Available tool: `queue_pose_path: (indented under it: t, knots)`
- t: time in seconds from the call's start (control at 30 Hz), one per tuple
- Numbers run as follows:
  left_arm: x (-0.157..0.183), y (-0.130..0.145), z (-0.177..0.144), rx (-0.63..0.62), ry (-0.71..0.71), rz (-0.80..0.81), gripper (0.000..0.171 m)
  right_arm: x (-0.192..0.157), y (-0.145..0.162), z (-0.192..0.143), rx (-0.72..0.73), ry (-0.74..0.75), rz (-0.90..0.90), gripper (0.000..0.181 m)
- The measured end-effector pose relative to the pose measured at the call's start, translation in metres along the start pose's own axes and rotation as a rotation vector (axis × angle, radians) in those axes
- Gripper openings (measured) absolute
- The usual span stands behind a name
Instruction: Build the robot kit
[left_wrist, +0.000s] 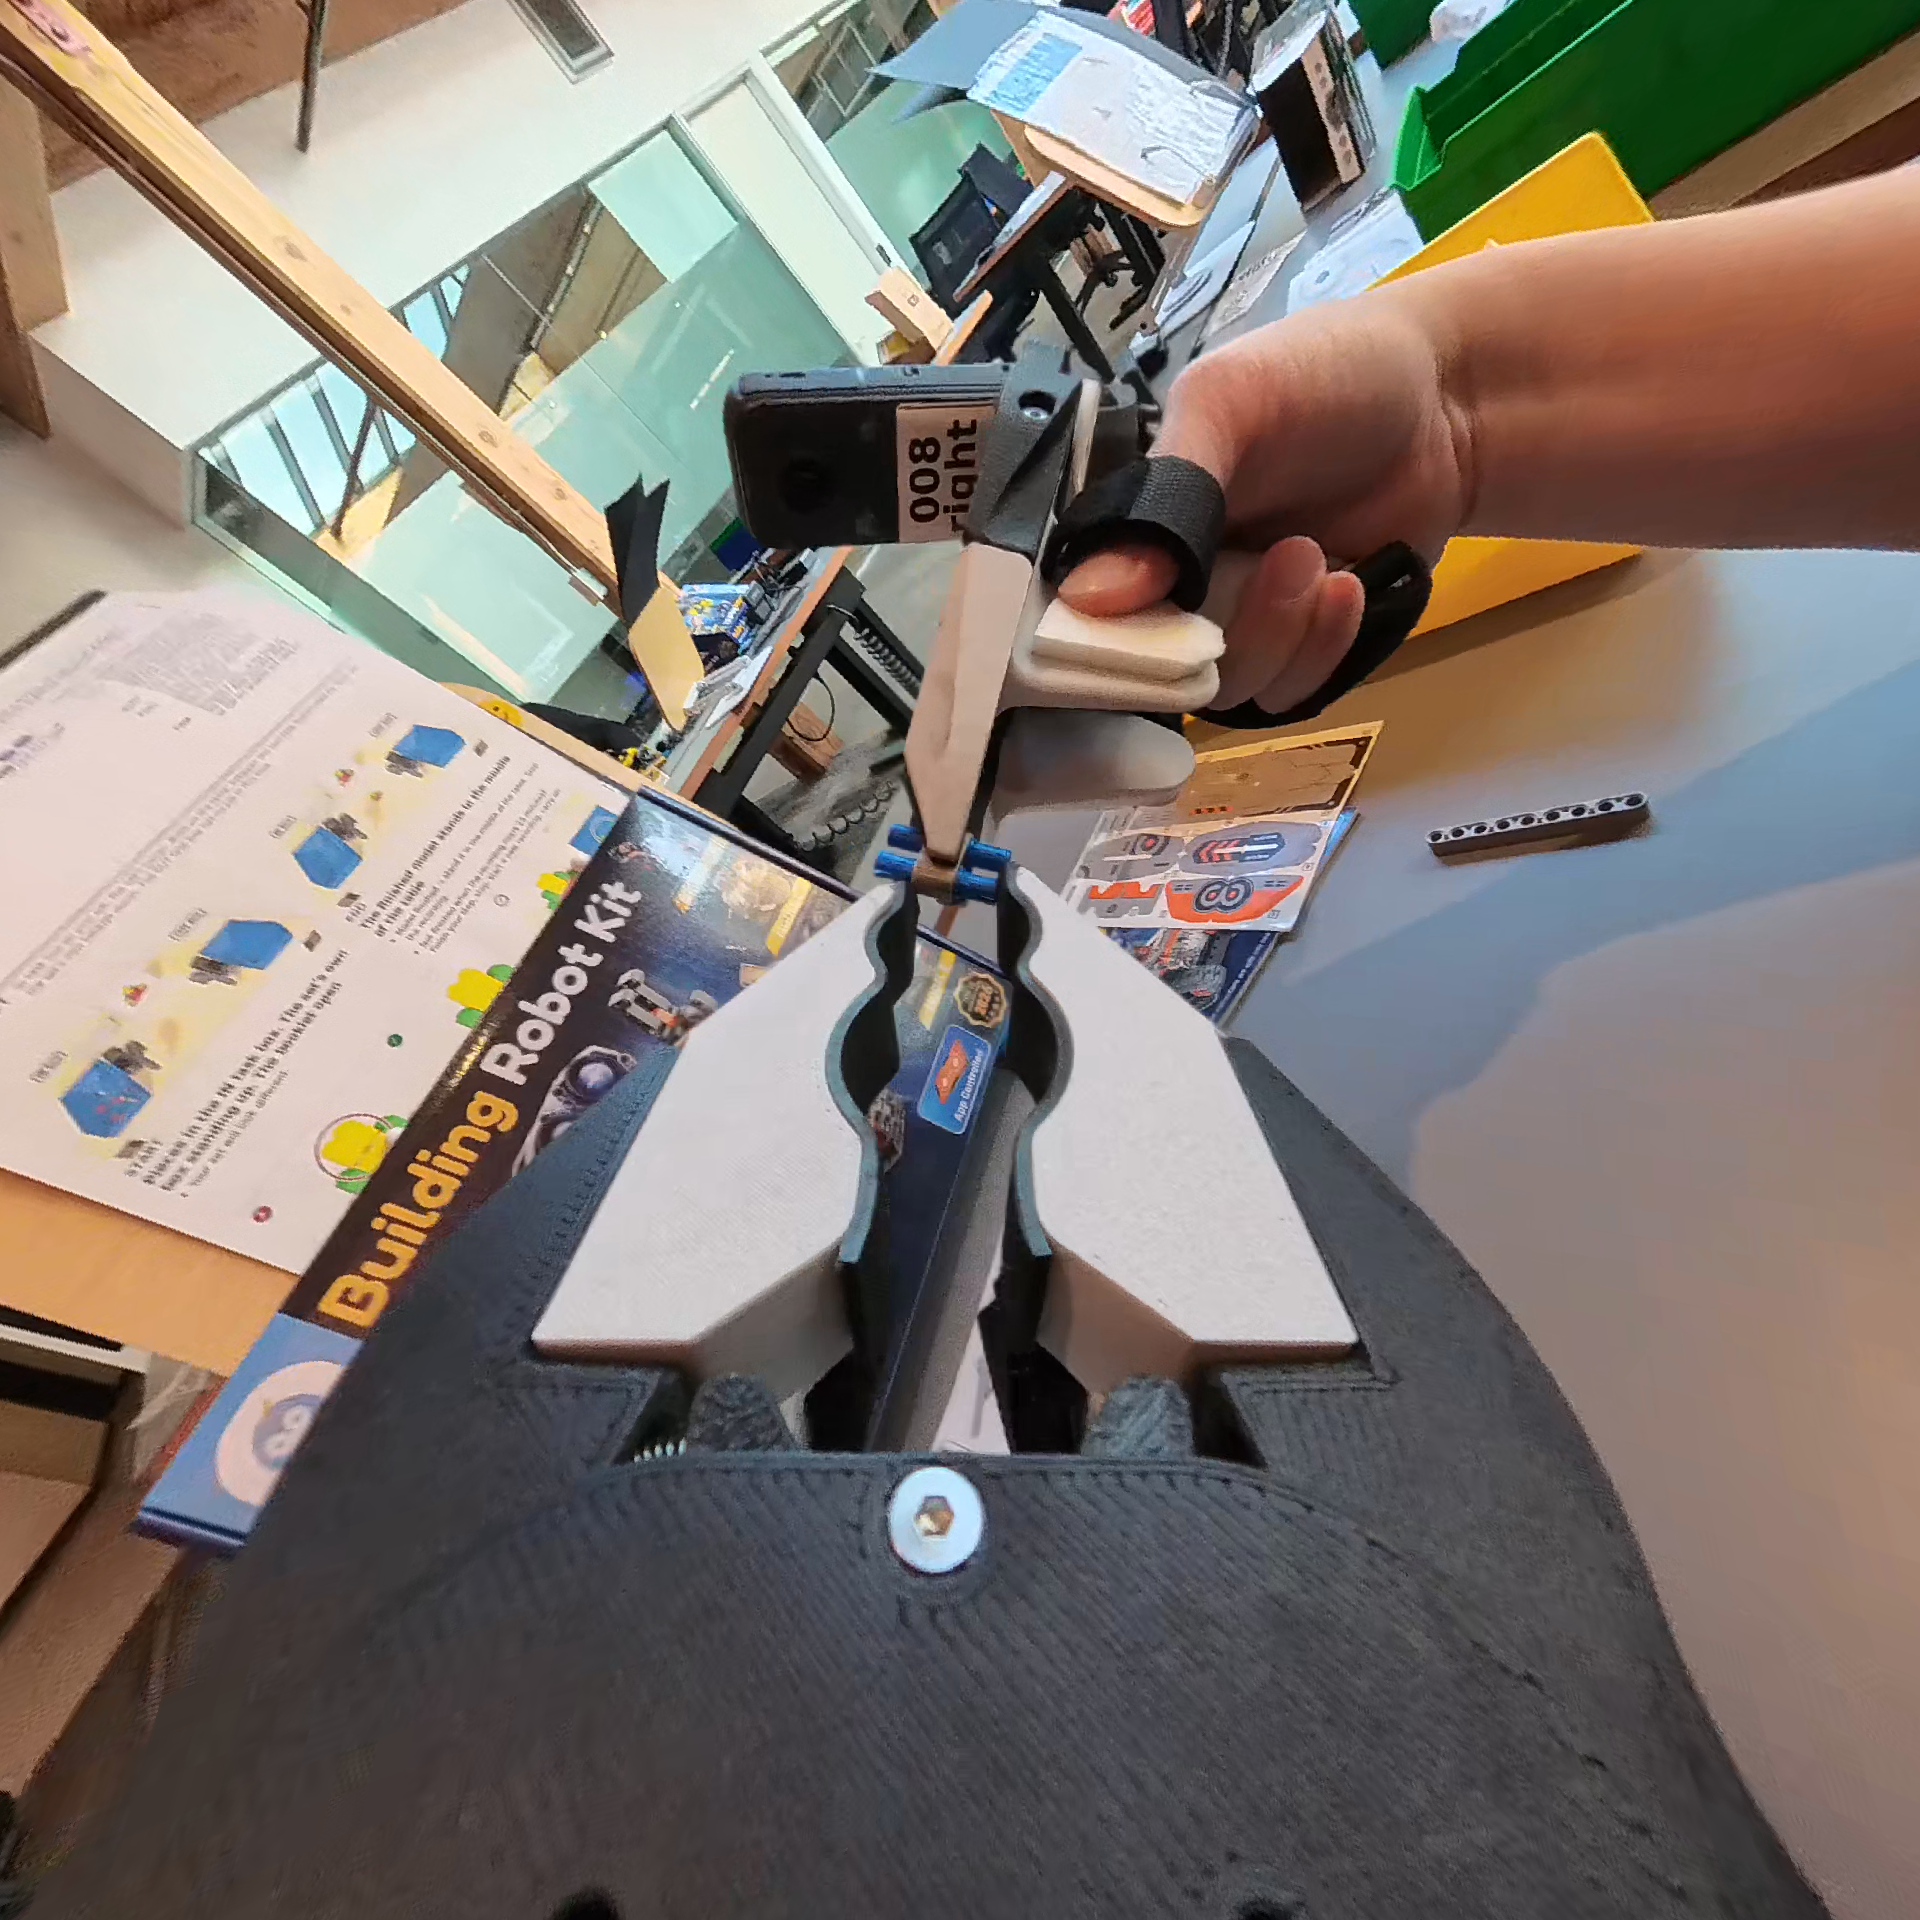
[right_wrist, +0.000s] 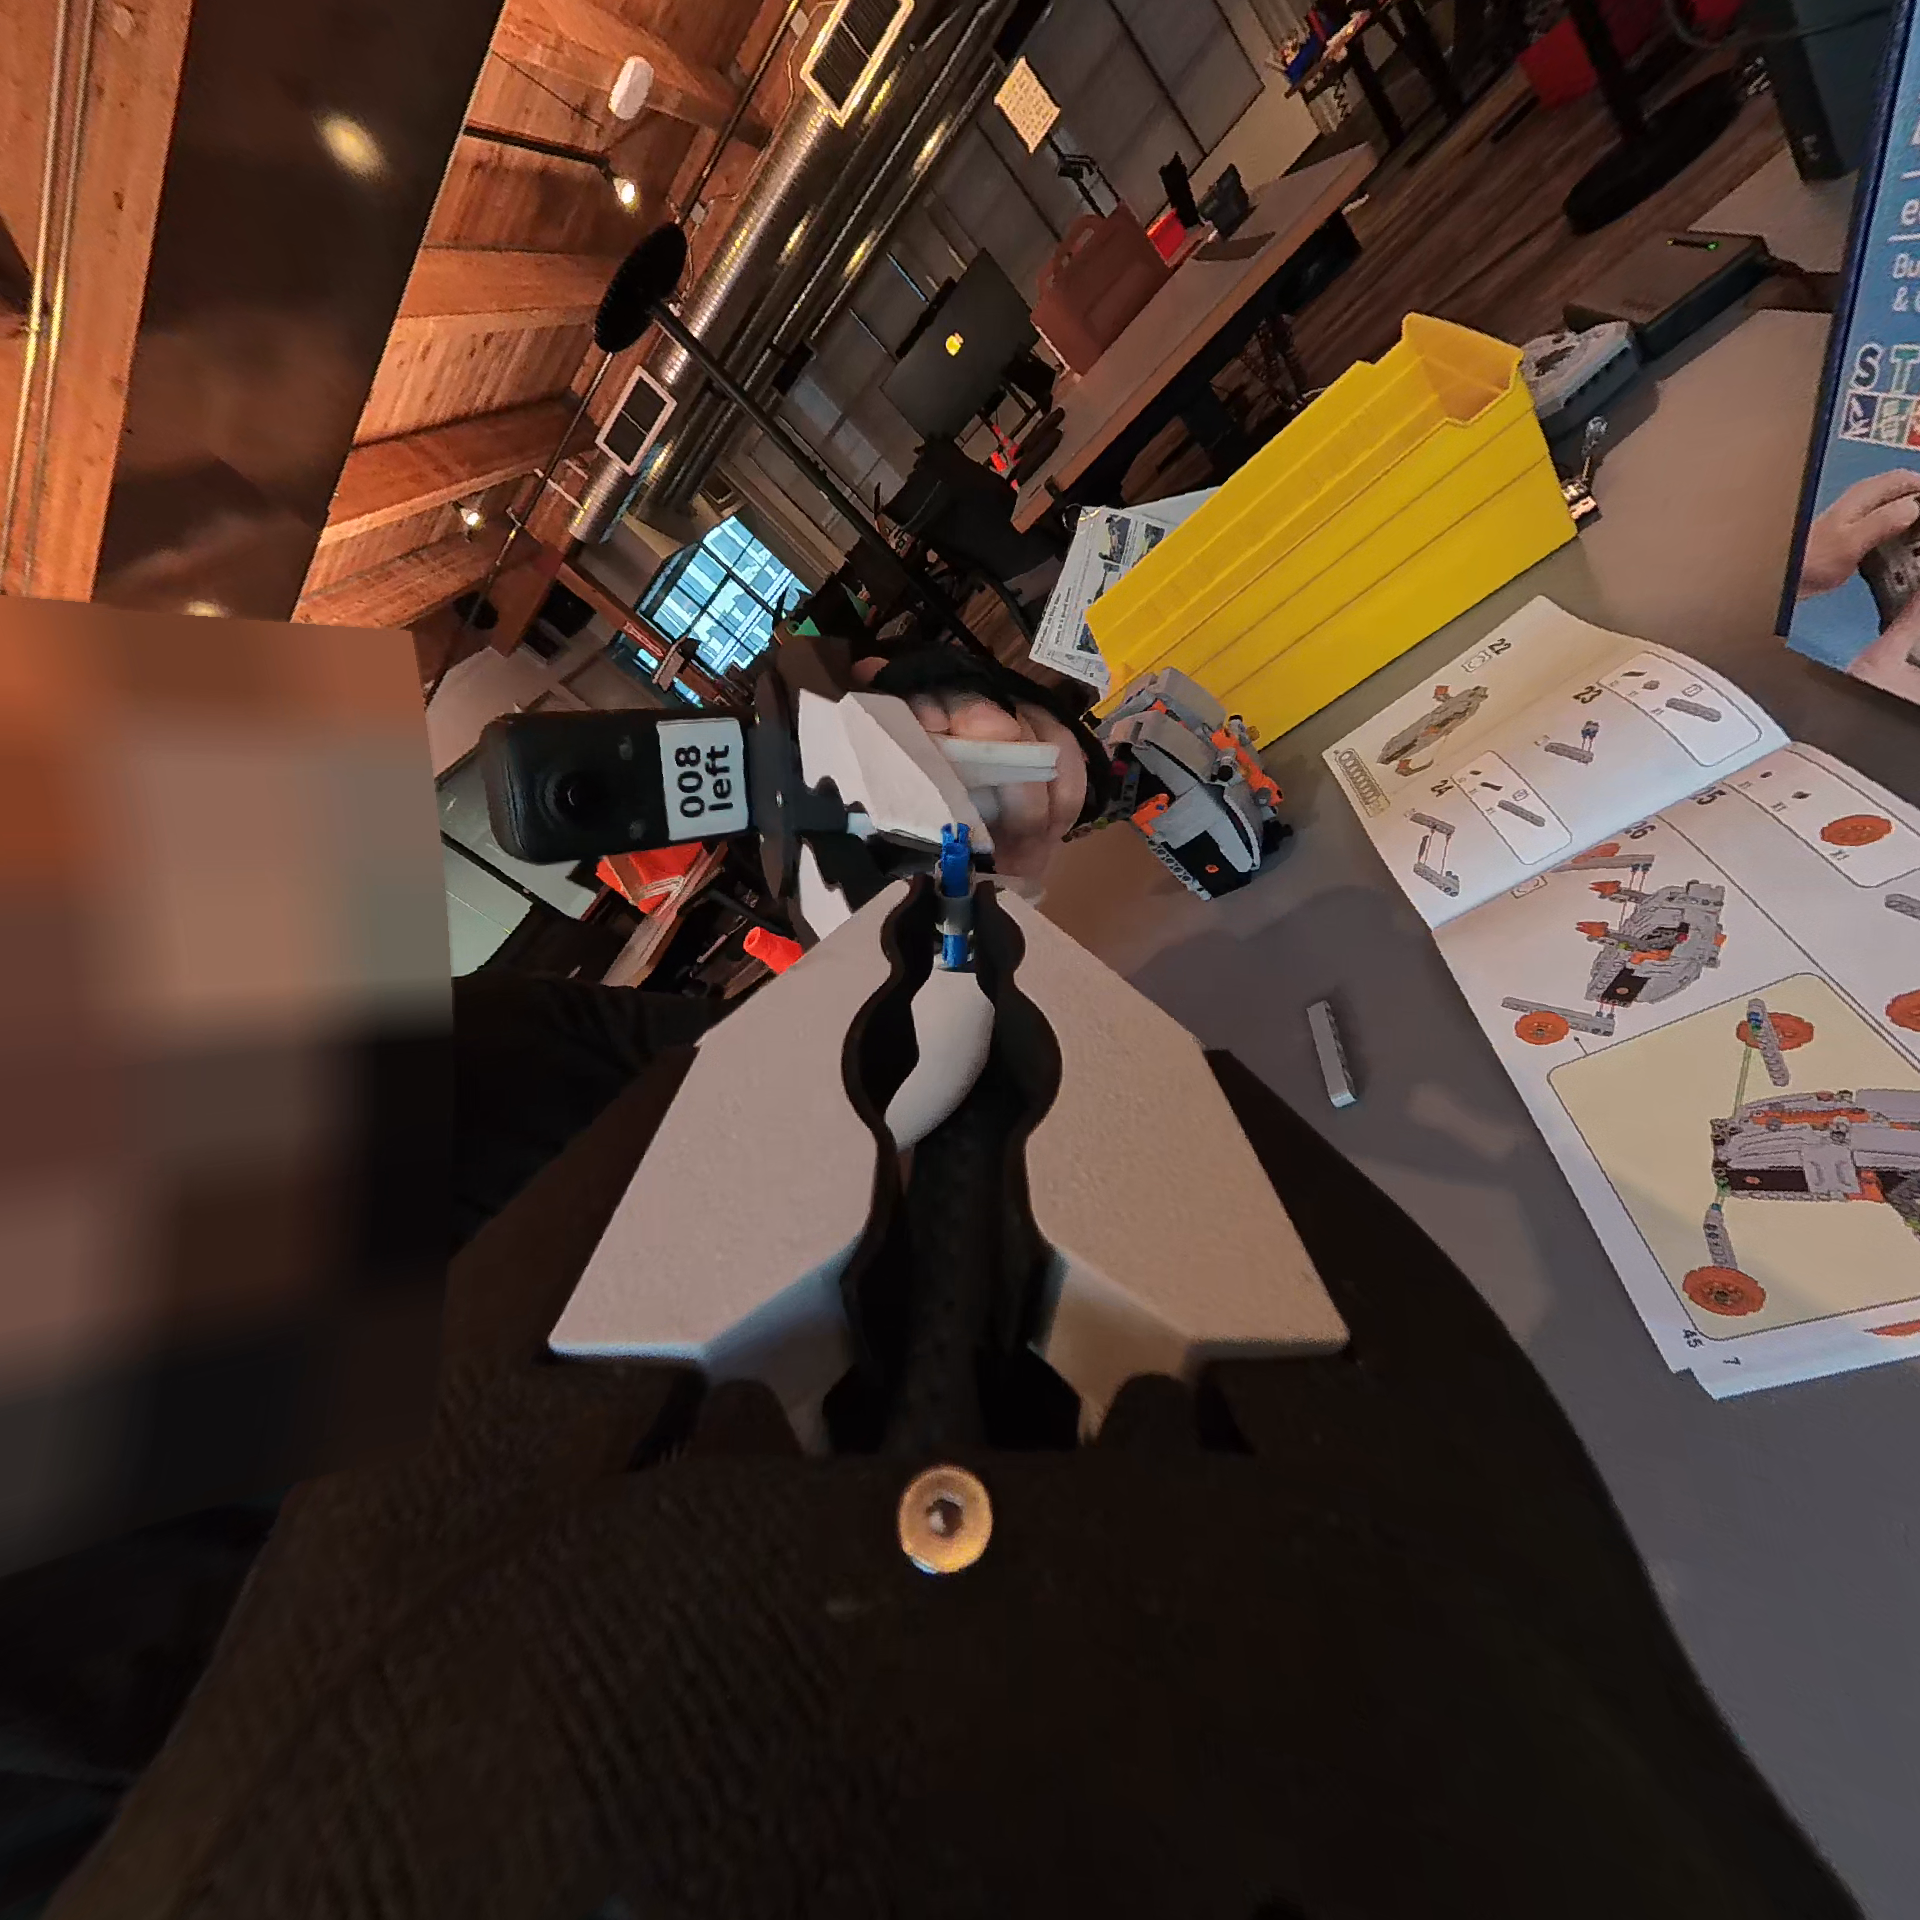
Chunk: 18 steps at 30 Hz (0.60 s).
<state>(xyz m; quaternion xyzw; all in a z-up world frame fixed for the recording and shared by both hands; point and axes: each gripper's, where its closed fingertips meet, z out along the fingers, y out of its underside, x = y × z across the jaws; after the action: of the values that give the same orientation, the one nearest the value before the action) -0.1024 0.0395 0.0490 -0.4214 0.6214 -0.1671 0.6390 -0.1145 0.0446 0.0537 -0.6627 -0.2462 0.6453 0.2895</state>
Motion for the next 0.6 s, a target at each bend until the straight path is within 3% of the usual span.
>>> queue_pose_path:
  t: [0.47,0.6]
  knots:
    - [0.0,0.0,0.0,0.028,0.034,-0.069,0.014,0.001,0.001,0.001,0.008,-0.053,0.035,0.007]
    - [0.002,-0.012,-0.004,0.139,0.043,-0.074,0.015,-0.012,0.001,-0.001,-0.01,-0.119,0.046,0.006]
